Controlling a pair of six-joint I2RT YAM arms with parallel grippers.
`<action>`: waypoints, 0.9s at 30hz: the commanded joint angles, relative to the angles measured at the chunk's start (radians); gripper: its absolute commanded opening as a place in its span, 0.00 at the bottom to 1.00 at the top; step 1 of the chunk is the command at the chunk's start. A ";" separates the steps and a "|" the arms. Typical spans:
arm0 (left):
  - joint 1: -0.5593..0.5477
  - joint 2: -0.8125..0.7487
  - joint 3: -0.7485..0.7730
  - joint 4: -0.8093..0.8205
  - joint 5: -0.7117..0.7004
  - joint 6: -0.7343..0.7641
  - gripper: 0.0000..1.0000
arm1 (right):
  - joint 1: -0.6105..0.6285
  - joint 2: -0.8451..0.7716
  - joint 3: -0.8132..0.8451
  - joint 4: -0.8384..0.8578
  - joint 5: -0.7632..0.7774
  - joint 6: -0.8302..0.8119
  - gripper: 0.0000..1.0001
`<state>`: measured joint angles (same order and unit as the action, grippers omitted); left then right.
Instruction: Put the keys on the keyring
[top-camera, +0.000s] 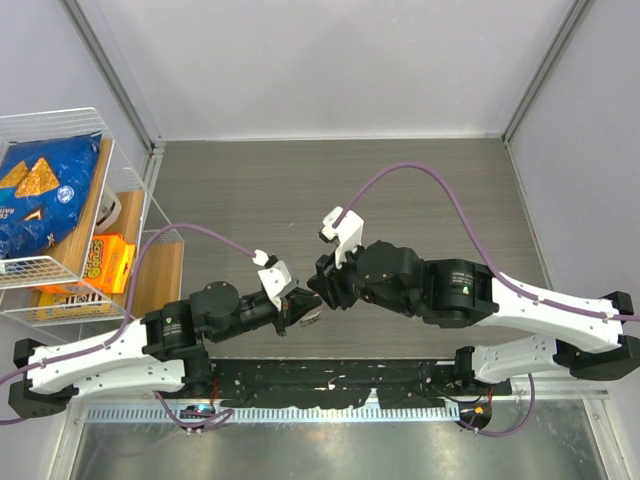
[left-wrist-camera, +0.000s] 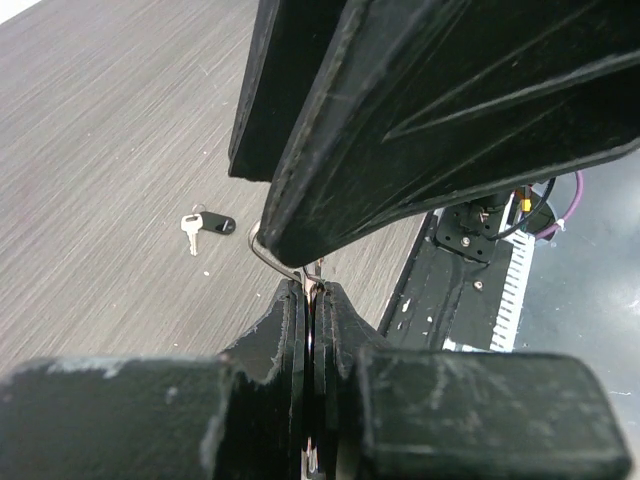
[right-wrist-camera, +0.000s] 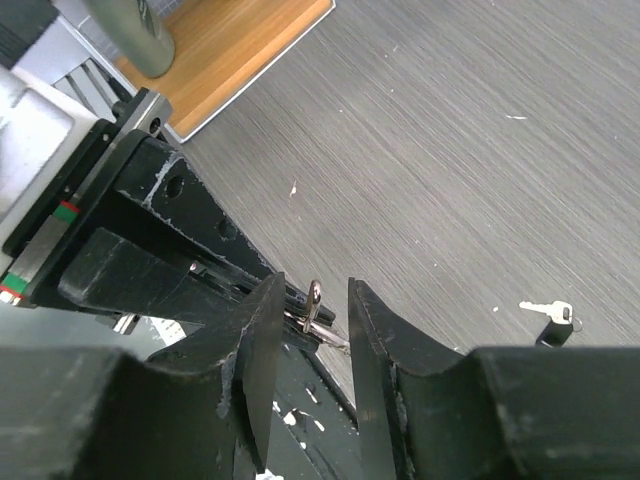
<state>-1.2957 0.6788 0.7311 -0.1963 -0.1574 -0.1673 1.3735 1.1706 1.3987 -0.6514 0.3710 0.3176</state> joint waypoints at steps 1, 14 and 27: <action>0.001 -0.010 0.047 0.023 -0.013 0.018 0.00 | -0.016 0.001 0.025 0.015 -0.024 0.015 0.36; 0.001 -0.002 0.051 0.020 -0.002 0.020 0.00 | -0.027 0.023 0.034 0.015 -0.052 0.014 0.27; -0.001 -0.001 0.056 0.024 0.004 0.023 0.00 | -0.031 0.015 0.025 0.035 -0.066 0.005 0.13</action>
<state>-1.2957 0.6792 0.7361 -0.2016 -0.1566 -0.1524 1.3460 1.2030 1.3987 -0.6598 0.3115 0.3214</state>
